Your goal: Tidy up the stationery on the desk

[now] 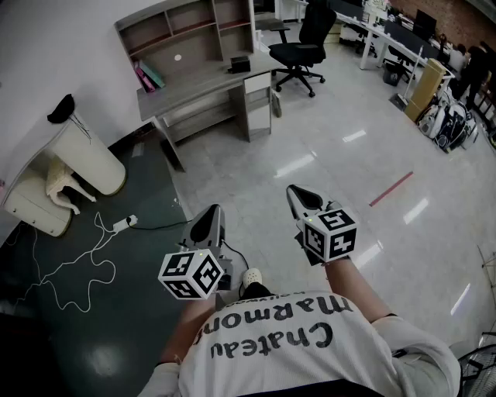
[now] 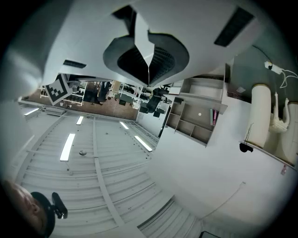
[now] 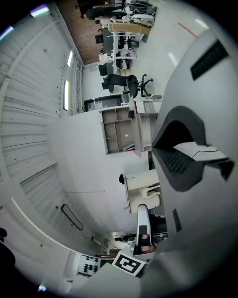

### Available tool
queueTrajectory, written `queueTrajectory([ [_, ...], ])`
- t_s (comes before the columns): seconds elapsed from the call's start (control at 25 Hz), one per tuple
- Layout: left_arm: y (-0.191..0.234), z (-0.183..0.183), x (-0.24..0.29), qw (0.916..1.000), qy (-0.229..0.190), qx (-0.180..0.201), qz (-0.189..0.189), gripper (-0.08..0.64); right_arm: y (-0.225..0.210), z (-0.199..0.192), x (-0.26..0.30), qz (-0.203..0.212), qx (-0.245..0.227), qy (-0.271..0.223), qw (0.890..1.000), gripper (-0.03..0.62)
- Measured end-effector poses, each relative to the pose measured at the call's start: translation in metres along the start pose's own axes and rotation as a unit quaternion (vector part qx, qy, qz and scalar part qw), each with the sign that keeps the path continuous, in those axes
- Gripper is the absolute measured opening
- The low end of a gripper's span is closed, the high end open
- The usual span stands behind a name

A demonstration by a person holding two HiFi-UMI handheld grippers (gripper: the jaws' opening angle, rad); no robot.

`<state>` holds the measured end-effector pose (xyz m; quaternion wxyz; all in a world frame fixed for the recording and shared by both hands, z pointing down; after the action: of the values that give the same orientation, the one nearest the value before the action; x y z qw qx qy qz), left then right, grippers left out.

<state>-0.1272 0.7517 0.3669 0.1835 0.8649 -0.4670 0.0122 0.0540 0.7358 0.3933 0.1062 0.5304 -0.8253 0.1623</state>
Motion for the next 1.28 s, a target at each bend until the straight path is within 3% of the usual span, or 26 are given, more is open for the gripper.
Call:
queueTrajectory([
  [0.48,0.040,0.050,0.040,0.9995,-0.005,0.009,-0.031,0.017,0.000,0.048,0.051,-0.016,-0.006,-0.015,1.000,0.017],
  [0.88,0.105,0.091,0.067,0.9987,-0.021,0.000,-0.046,0.017,0.019,0.084,0.123,0.018,0.029,-0.037,0.999,0.017],
  [1.28,0.166,0.096,0.063,0.9966,-0.036,-0.067,-0.034,0.017,0.043,0.079,0.167,0.027,0.011,-0.018,0.999,0.017],
])
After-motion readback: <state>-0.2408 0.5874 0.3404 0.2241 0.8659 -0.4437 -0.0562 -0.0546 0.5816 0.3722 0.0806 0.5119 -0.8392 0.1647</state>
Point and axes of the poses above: the fingertips, and each gripper's own axes: x forward along the fingers, y to its left, z out of its top, the point moved 1 cm from there along -x, backward along the fingers, and after that the axes turned 5 degrees about y, right-handed, at the moved point
